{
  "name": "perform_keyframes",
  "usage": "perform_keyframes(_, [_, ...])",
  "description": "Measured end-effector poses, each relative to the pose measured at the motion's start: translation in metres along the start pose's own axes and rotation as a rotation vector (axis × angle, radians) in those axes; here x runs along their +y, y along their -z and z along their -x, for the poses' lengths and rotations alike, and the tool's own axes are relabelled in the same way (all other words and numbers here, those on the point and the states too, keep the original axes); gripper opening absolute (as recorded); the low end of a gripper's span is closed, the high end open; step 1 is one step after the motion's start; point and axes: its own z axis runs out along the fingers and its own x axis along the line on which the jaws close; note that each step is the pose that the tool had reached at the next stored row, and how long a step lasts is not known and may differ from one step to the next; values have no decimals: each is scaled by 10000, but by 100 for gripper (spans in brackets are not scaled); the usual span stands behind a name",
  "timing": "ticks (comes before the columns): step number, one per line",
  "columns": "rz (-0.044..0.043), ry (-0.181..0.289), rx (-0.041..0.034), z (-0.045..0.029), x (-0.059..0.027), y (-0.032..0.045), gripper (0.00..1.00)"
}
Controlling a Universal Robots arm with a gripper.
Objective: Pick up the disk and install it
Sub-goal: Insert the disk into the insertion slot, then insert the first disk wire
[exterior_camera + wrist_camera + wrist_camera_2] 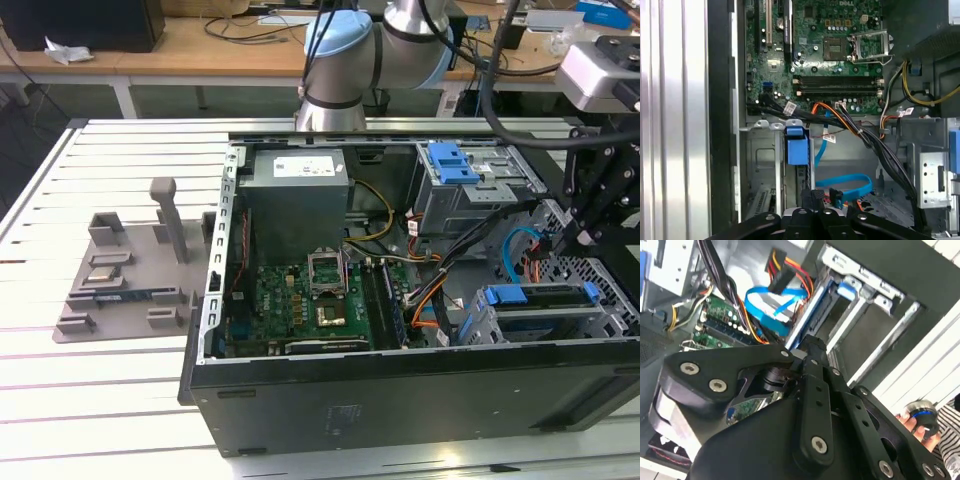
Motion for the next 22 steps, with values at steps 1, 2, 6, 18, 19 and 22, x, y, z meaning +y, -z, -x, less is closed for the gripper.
perform_keyframes(1, [0, 0, 6, 52, -58, -12, 11])
perform_keyframes(2, [1, 1, 9, 78, -88, -20, 11])
perform_keyframes(6, [2, 1, 17, 119, -166, -49, 11])
perform_keyframes(18, [2, 0, 16, 119, -171, -51, 23])
perform_keyframes(19, [2, 0, 16, 119, -171, -51, 30])
perform_keyframes(22, [2, 0, 28, 265, -170, -66, 30])
